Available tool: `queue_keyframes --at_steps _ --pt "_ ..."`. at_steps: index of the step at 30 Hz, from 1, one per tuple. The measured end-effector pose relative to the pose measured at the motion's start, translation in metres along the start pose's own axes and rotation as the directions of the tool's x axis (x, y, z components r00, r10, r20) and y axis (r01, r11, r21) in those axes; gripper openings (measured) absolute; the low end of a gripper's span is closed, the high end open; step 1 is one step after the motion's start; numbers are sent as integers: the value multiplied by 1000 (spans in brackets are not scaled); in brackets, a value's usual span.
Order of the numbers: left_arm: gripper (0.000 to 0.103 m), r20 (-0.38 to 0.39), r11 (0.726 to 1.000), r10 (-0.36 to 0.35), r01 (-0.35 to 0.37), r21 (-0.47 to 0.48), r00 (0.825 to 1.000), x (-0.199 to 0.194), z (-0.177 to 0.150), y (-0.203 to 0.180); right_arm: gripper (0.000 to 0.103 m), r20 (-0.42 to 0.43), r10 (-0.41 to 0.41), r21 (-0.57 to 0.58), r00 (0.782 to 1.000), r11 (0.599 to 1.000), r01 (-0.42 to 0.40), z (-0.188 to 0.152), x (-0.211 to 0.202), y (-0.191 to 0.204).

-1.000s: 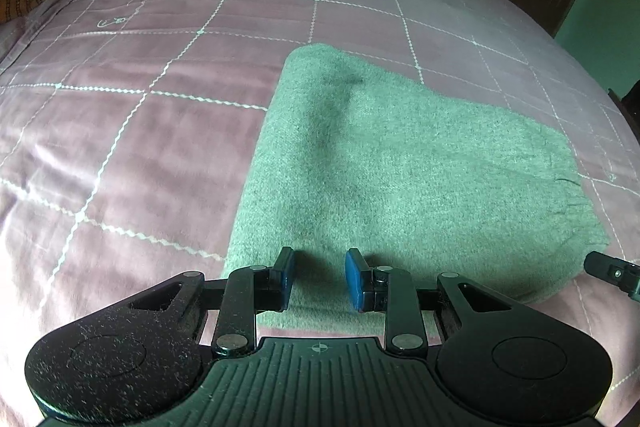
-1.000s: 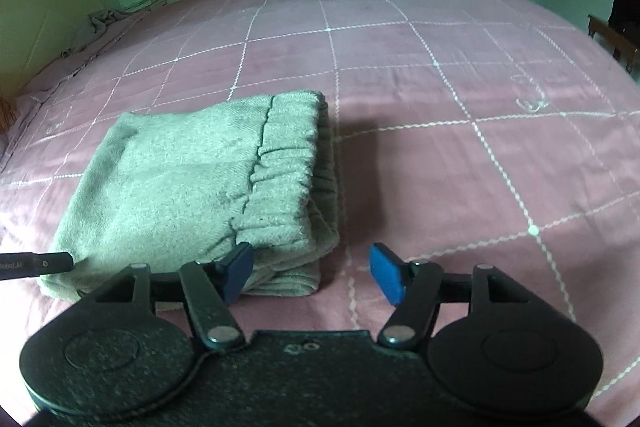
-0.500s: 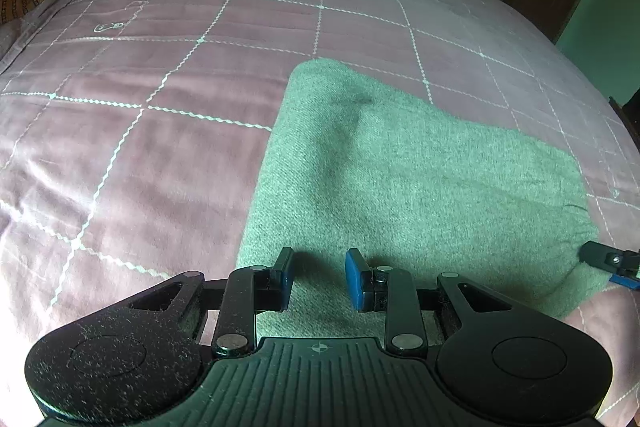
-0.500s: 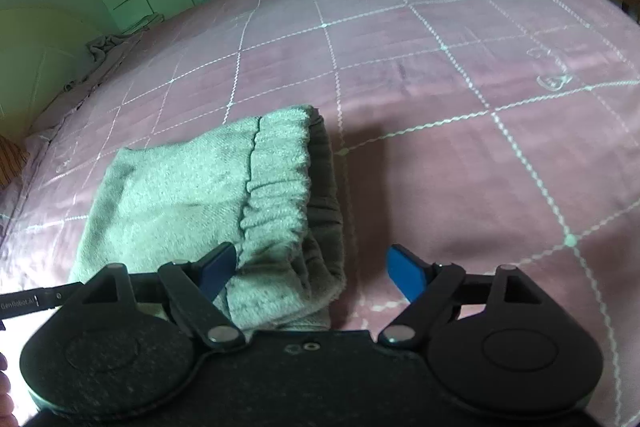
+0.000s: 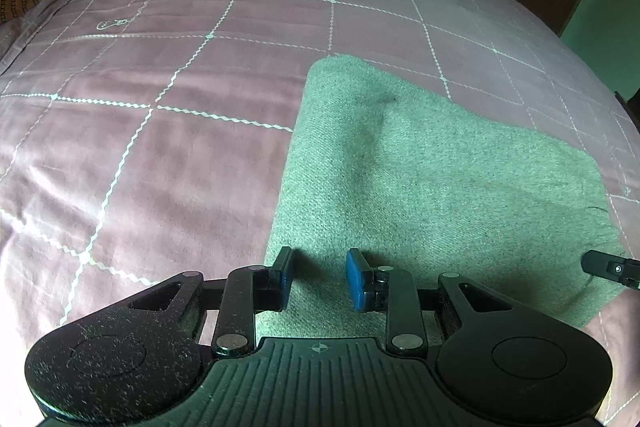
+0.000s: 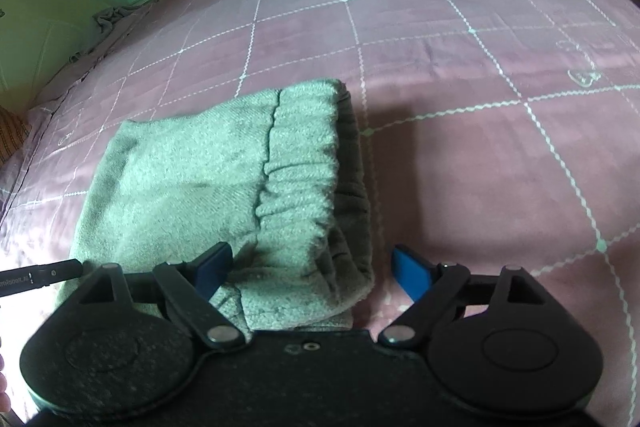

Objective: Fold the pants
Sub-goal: 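Grasp the folded stack with both grippers and lift it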

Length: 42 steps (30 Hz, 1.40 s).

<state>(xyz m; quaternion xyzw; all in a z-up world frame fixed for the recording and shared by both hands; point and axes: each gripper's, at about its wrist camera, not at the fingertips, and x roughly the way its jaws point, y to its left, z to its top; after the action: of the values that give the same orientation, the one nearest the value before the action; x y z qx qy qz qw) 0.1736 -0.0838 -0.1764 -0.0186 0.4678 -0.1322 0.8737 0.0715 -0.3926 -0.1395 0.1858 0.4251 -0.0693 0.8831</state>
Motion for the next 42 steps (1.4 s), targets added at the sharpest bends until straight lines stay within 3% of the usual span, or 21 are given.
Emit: queue_keyframes --at_steps 1,2,3,8,14,18,20,22,24,26,27,30,34,42 --pt "46 -1 1000 -5 5 0 1000 1 0 -1 89 -4 -1 2 1000 1000 1 0 1 0" --pt "65 -5 1000 -3 3 -1 1000 3 0 -2 90 -9 -2 1 1000 1000 2 0 2 0" --pt "74 -13 1000 1 -1 -6 1000 5 -1 -2 91 -15 -2 0 1000 1000 2 -1 4 0" --pt "74 -42 996 -54 50 -77 998 19 -6 6 93 -46 21 24 999 1000 -20 -1 12 -6" --pt "73 -45 994 -86 82 -72 995 27 0 7 99 -73 70 69 995 996 -65 -1 22 -14" --pt "73 -49 990 -120 115 -84 992 32 2 7 94 -75 138 83 988 988 -132 -1 30 -17" --pt "65 -50 989 -130 126 -79 990 32 3 4 81 -76 176 85 981 982 -170 0 36 -15" --pt "58 -42 990 -123 120 -68 992 30 3 1 81 -75 191 81 979 979 -185 3 38 -11" --pt "41 -23 990 -119 117 -79 993 24 3 1 72 -70 209 98 975 975 -201 4 40 -9" --pt "31 2 989 -124 123 -87 992 16 4 3 58 -55 233 119 971 967 -225 5 36 -11" --pt "27 15 988 -126 127 -87 992 12 5 2 55 -43 242 119 969 965 -235 5 32 -10" --pt "23 59 984 -140 146 -106 988 -2 9 3 48 -7 267 128 964 956 -264 5 20 -7" --pt "22 140 976 -162 180 -124 977 -21 21 -2 45 67 333 160 941 927 -340 15 0 -4" --pt "21 276 970 -186 221 -104 943 -40 86 -23 44 191 425 93 885 889 -448 66 -34 17"
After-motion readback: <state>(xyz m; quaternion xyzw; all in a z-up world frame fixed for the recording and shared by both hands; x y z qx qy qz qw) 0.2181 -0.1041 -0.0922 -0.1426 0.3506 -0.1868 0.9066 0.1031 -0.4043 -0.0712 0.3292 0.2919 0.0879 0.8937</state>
